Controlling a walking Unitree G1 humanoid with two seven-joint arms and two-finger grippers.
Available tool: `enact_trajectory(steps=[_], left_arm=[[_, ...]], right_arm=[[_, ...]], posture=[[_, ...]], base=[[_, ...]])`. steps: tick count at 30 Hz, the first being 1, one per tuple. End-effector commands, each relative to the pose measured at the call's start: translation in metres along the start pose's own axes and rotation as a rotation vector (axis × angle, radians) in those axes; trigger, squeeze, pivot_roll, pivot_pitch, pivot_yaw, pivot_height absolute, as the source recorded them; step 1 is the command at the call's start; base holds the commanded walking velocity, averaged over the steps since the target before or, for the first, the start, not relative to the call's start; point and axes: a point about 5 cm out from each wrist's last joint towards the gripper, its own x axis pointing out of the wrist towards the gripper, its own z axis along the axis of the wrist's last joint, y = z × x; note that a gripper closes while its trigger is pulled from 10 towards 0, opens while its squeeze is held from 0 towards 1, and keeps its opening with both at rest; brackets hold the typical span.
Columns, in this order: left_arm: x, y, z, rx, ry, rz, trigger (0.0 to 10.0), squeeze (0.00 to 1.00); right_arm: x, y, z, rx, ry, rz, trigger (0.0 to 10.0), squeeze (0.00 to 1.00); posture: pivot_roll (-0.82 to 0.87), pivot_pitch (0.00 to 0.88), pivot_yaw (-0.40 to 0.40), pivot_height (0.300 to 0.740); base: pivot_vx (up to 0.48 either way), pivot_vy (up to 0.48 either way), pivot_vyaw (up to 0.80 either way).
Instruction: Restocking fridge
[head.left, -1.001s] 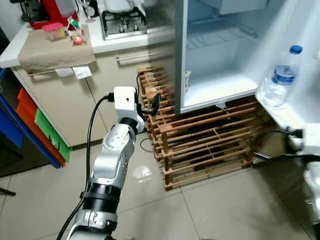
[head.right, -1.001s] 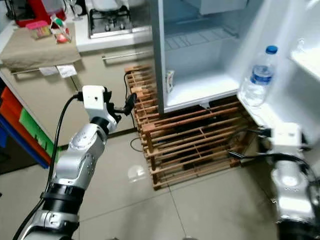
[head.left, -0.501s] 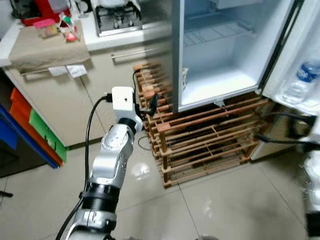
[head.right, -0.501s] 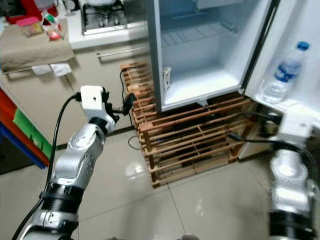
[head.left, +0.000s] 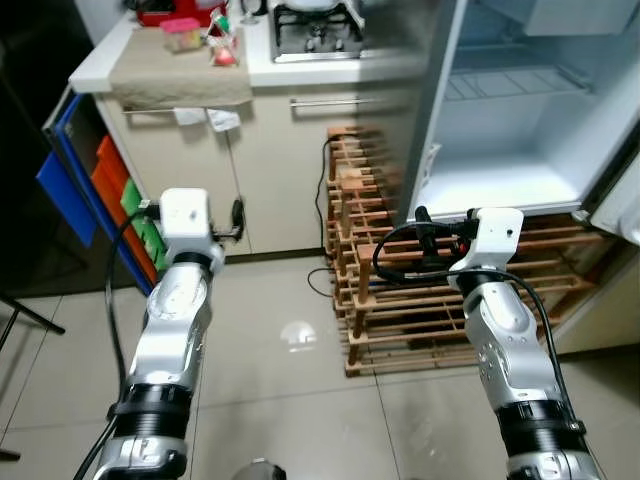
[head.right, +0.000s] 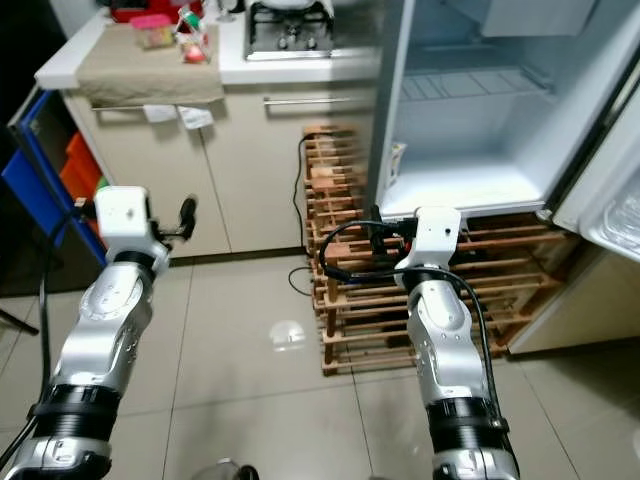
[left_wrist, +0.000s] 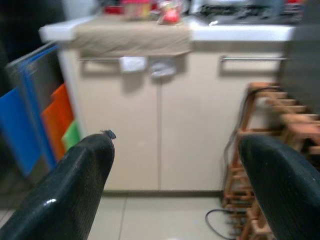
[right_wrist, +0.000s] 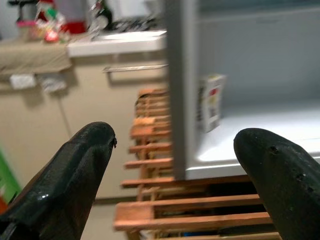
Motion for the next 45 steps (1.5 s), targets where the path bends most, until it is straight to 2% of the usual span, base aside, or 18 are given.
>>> enact_trajectory(steps=[1,3,4,5,7,10,13,19,27,33,34,45], left_arm=[[0.002,-0.007,0.012,0.008,-0.037,-0.002,10.0,0.0],[0.003,-0.012,0.014,0.015,-0.047,-0.014,10.0,0.0],[0.006,-0.022,0.023,-0.029,-0.088,-0.067,10.0,0.0],[0.006,-0.022,0.023,-0.029,-0.088,-0.067,10.0,0.0],[0.009,-0.032,0.036,-0.044,-0.147,-0.11,10.0,0.0],[0.013,-0.037,0.039,-0.067,-0.154,-0.106,10.0,0.0],[0.016,-0.042,0.04,-0.081,-0.149,-0.1,10.0,0.0],[0.019,-0.04,0.043,-0.082,-0.164,-0.091,10.0,0.0],[0.017,-0.04,0.044,-0.068,-0.177,-0.096,10.0,0.0],[0.016,-0.037,0.045,-0.055,-0.185,-0.098,10.0,0.0],[0.016,-0.038,0.047,-0.051,-0.19,-0.113,10.0,0.0],[0.013,-0.035,0.049,-0.06,-0.196,-0.117,10.0,0.0]], right_arm=[[0.005,0.003,0.001,-0.027,0.001,0.026,10.0,0.25],[0.005,0.003,0.002,-0.043,-0.001,0.029,10.0,0.26],[0.005,0.004,0.006,-0.08,-0.02,0.041,10.0,0.26],[0.005,0.004,0.006,-0.08,-0.02,0.041,10.0,0.26],[0.007,0.0,0.012,-0.128,-0.043,0.053,10.0,0.22],[0.012,-0.008,0.013,-0.098,-0.04,0.019,10.0,0.2],[0.017,-0.009,0.017,-0.096,-0.048,0.02,10.0,0.19],[0.024,-0.002,0.026,-0.124,-0.08,0.041,10.0,0.2],[0.026,0.006,0.021,-0.12,-0.074,0.072,10.0,0.24],[0.028,0.009,0.017,-0.093,-0.06,0.053,10.0,0.2],[0.029,0.01,0.017,-0.088,-0.061,0.057,10.0,0.16],[0.026,0.014,0.012,-0.084,-0.059,0.063,10.0,0.15]], posture=[[-0.03,0.0,-0.001,0.74],[-0.05,0.0,0.003,0.74],[-0.07,0.0,0.01,0.74],[-0.07,0.0,0.01,0.74],[-0.08,0.0,0.008,0.74],[-0.07,0.0,-0.01,0.74],[-0.07,0.0,-0.013,0.74],[-0.06,0.0,-0.026,0.74],[-0.04,0.0,-0.025,0.74],[-0.02,0.0,-0.024,0.74],[-0.01,0.0,-0.023,0.74],[-0.01,0.0,-0.028,0.74]], base=[[0.0,0.0,0.51],[0.0,0.0,0.51],[0.0,0.0,0.51],[0.0,0.0,0.51],[0.184,0.0,0.26],[0.4,0.0,0.0],[0.465,0.0,0.0],[0.465,0.0,0.1],[0.464,0.0,0.56],[0.465,0.0,0.27],[0.461,0.0,0.0],[0.463,0.0,0.0]])
